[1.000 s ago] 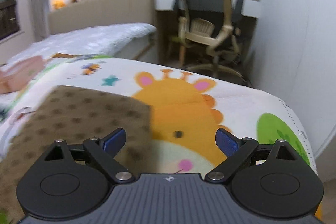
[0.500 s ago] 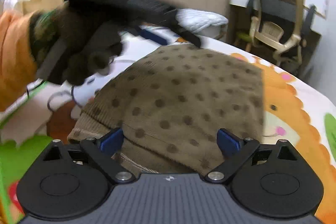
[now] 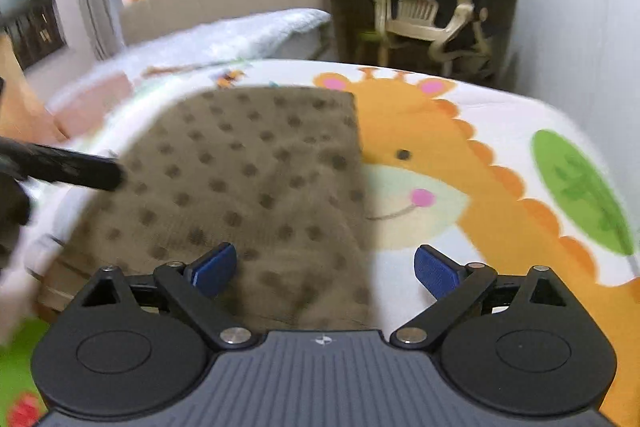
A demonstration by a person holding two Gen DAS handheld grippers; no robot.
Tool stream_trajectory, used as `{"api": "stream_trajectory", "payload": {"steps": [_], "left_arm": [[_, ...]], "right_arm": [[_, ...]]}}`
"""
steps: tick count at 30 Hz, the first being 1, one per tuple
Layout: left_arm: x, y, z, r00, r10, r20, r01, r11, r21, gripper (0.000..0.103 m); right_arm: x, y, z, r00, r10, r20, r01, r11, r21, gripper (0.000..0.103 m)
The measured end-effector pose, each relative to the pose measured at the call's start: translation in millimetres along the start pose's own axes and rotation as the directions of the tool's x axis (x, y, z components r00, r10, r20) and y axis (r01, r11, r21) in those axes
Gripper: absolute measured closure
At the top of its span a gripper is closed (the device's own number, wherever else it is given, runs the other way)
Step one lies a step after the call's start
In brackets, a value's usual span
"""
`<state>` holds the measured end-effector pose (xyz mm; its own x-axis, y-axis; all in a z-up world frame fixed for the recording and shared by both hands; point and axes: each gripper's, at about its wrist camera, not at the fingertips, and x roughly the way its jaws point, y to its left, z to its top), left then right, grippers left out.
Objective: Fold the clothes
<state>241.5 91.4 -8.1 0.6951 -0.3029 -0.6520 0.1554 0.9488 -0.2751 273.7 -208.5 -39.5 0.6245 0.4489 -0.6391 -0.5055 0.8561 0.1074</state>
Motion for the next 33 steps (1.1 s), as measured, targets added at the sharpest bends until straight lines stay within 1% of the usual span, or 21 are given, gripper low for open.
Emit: {"api": "stream_trajectory", "payload": {"steps": [2, 4, 5, 7, 9, 10, 12, 15, 16, 18, 19, 21, 24, 26, 28, 29, 31, 33], "left_arm": [[2, 15, -12, 0.997, -0.08, -0.015, 0.077, 0.99, -0.117, 0.002], [5, 27, -22, 0.987, -0.159, -0.005, 0.154, 0.964, -0.215, 0.002], [7, 29, -26, 0.983, -0.184, 0.012, 0.181, 0.954, -0.241, 0.002], [12, 32, -30, 0.972, -0.229, 0.043, 0.232, 0.931, -0.283, 0.002], [19, 31, -29, 0.962, -0.265, 0.063, 0.271, 0.914, -0.301, 0.003], [23, 30, -27, 0.96, -0.271, 0.07, 0.279, 0.91, -0.306, 0.003], [27, 27, -24, 0.96, -0.267, 0.084, 0.28, 0.911, -0.302, 0.005], [28, 33, -22, 0.961, -0.261, 0.094, 0.277, 0.911, -0.304, 0.017], [29, 37, -22, 0.958, -0.268, 0.098, 0.285, 0.907, -0.311, 0.019], [28, 50, -20, 0.953, -0.281, 0.109, 0.302, 0.891, -0.339, 0.021], [26, 57, -19, 0.955, -0.272, 0.119, 0.296, 0.89, -0.346, 0.022], [17, 70, -15, 0.964, -0.224, 0.145, 0.261, 0.9, -0.348, 0.022], [-2, 99, -5, 0.974, -0.116, 0.193, 0.182, 0.912, -0.368, 0.022], [-12, 120, 1, 0.977, -0.039, 0.212, 0.115, 0.925, -0.361, 0.022], [-20, 134, 5, 0.976, 0.031, 0.215, 0.046, 0.938, -0.344, 0.02], [-23, 139, 6, 0.976, 0.052, 0.21, 0.022, 0.941, -0.338, 0.02], [-35, 143, 9, 0.974, 0.072, 0.215, 0.002, 0.946, -0.324, 0.019], [-52, 135, 14, 0.964, 0.08, 0.252, -0.008, 0.962, -0.274, 0.017]], "right_arm": [[1, -1, 1, 1.0, -0.013, -0.002, 0.013, 1.0, 0.0, 0.006], [-1, 0, 4, 0.999, -0.032, 0.01, 0.032, 0.999, -0.006, 0.007], [-2, 1, 6, 0.999, -0.038, 0.022, 0.038, 0.999, -0.009, 0.008], [-3, 1, 11, 0.999, -0.015, 0.041, 0.015, 1.0, 0.002, 0.01], [6, 1, 15, 1.0, 0.016, 0.023, -0.016, 1.0, 0.008, 0.011], [10, 2, 16, 0.999, 0.031, 0.014, -0.031, 0.999, 0.011, 0.014], [22, 4, 17, 0.998, 0.057, -0.002, -0.057, 0.998, 0.016, 0.015], [41, 12, 30, 0.994, 0.108, 0.01, -0.109, 0.994, 0.022, 0.016], [47, 16, 34, 0.992, 0.125, 0.015, -0.125, 0.992, 0.02, 0.016], [65, 36, 50, 0.988, 0.151, 0.025, -0.15, 0.988, -0.029, 0.016], [74, 48, 59, 0.986, 0.163, 0.029, -0.161, 0.985, -0.059, 0.017], [93, 73, 76, 0.983, 0.177, 0.04, -0.171, 0.977, -0.127, 0.019], [122, 112, 101, 0.981, 0.179, 0.069, -0.16, 0.963, -0.214, 0.019], [140, 127, 114, 0.983, 0.167, 0.074, -0.146, 0.963, -0.225, 0.019], [147, 132, 118, 0.987, 0.144, 0.077, -0.121, 0.963, -0.24, 0.018], [149, 133, 120, 0.988, 0.129, 0.079, -0.106, 0.963, -0.248, 0.018], [147, 125, 116, 0.994, 0.076, 0.082, -0.052, 0.963, -0.266, 0.017], [143, 113, 111, 0.996, 0.002, 0.087, 0.021, 0.963, -0.269, 0.017]]}}
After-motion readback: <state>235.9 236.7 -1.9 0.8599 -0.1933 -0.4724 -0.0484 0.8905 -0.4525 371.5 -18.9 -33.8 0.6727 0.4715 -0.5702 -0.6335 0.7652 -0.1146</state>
